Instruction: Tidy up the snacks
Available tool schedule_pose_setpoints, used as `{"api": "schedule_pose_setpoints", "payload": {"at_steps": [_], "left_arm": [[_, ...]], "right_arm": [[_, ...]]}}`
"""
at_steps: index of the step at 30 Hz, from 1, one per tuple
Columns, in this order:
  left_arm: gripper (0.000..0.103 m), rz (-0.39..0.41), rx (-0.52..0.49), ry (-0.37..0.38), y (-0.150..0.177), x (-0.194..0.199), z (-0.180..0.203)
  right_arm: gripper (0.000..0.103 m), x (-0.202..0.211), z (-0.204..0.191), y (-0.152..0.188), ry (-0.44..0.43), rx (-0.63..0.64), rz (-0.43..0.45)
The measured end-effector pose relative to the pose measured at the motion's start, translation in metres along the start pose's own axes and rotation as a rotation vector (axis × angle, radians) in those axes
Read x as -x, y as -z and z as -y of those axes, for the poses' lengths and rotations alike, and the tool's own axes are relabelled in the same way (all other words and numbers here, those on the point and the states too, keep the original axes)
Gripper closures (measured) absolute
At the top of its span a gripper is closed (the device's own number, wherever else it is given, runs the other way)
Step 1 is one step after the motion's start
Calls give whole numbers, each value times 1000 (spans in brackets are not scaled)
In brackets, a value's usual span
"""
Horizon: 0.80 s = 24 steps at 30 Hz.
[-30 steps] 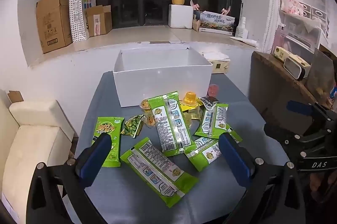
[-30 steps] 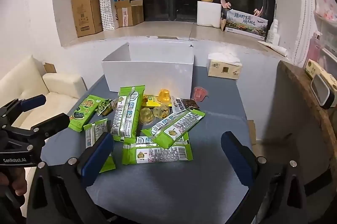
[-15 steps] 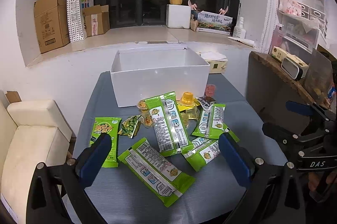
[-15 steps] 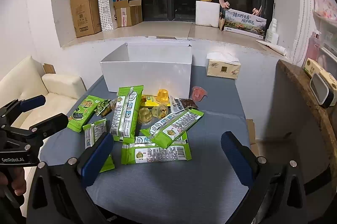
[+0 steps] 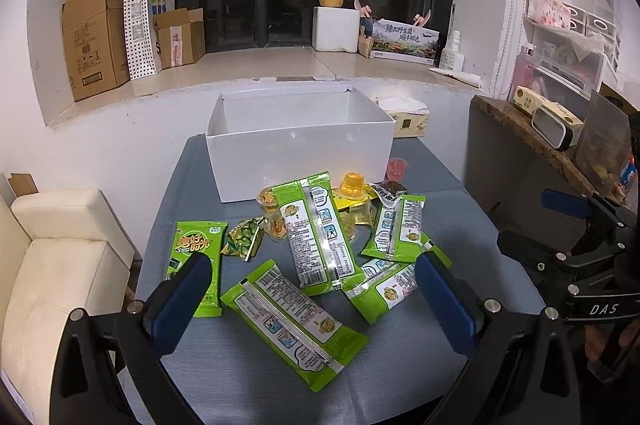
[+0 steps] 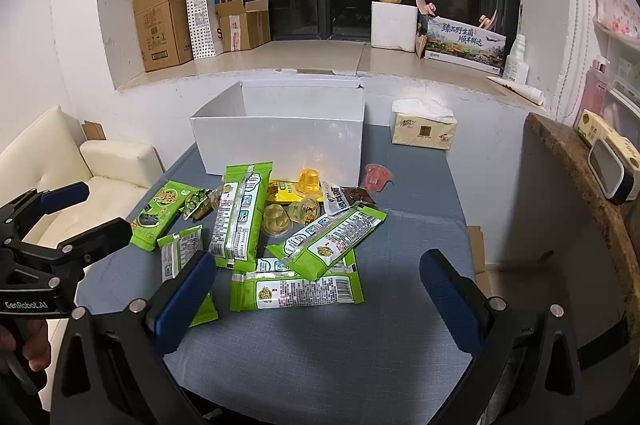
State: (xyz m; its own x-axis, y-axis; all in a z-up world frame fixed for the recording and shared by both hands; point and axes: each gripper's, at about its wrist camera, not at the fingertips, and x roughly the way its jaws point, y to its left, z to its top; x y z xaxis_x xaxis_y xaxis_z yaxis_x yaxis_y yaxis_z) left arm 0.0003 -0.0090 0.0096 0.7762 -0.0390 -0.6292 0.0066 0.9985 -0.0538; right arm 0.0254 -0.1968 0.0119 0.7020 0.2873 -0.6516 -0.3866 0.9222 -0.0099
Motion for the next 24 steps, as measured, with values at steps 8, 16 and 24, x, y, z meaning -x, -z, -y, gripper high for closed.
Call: {"api": "schedule_pose_setpoints", "payload": {"at_steps": [8,16,24], "left_arm": [[0,0,-1,2,1,0,0],[0,1,-1,4,0,-1,1],[0,0,0,3,-1,-1,1]], "right_arm": [[0,0,0,0,-1,1,-1],[0,1,-1,0,-4,3,-1],[0,2,-1,-1,-5,4,-2]]}}
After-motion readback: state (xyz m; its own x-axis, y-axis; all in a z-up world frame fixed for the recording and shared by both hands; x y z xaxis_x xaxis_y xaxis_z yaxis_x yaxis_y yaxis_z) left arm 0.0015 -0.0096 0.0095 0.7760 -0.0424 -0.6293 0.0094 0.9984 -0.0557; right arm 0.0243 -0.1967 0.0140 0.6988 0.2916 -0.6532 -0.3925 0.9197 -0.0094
